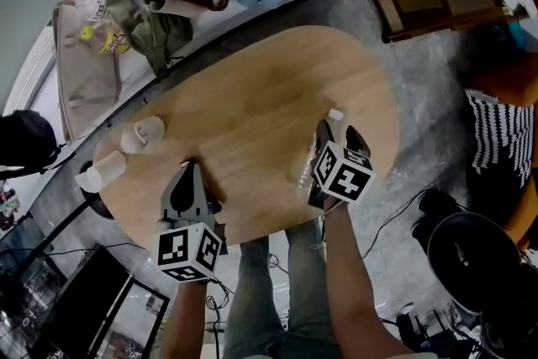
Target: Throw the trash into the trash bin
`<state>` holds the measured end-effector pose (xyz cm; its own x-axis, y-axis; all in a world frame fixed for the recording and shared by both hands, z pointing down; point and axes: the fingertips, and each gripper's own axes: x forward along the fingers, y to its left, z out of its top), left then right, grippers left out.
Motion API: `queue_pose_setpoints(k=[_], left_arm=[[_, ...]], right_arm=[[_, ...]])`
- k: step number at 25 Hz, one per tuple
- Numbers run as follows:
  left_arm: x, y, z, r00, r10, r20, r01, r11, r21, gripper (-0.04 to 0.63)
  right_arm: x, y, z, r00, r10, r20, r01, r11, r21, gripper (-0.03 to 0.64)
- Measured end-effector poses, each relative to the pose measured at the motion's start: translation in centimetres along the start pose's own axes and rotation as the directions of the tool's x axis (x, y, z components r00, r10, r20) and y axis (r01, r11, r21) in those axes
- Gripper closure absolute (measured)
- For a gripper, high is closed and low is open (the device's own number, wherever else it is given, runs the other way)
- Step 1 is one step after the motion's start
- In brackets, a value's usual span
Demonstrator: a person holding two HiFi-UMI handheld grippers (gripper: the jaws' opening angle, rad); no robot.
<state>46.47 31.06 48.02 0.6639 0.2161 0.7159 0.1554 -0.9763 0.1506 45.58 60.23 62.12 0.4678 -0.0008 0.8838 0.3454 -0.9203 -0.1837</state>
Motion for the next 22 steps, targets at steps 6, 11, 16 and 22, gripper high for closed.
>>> queue_pose_setpoints(k=[6,11,16,22], left_arm=[[1.1,-0.6,0.5,1.0,0.01,0.001,-0.01,1.0,-0.026,0.586],[1.6,-0.5,0.5,1.0,0.023,-0.006,-0.023,0.999,-0.037,0.586],[1.8,-0.4,0.5,0.999,0.037,-0.004,-0.037,0.998,-0.045,0.586],[1.1,-0.2,0.4,0.999,0.045,0.006,-0.045,0.997,-0.069,0.586]], right_arm=[[2.4,-0.3,0.7,0.997,0.017,-0.071,-0.017,1.0,-0.001,0.341],[3.4,-0.2,0.8,0.994,0.017,-0.107,-0.019,1.0,-0.01,0.365],[3.9,-0.4,0.8,0.993,0.009,-0.121,-0.013,1.0,-0.028,0.412],[3.3,-0.1,0.5,0.989,0.013,-0.144,-0.023,0.997,-0.07,0.436]])
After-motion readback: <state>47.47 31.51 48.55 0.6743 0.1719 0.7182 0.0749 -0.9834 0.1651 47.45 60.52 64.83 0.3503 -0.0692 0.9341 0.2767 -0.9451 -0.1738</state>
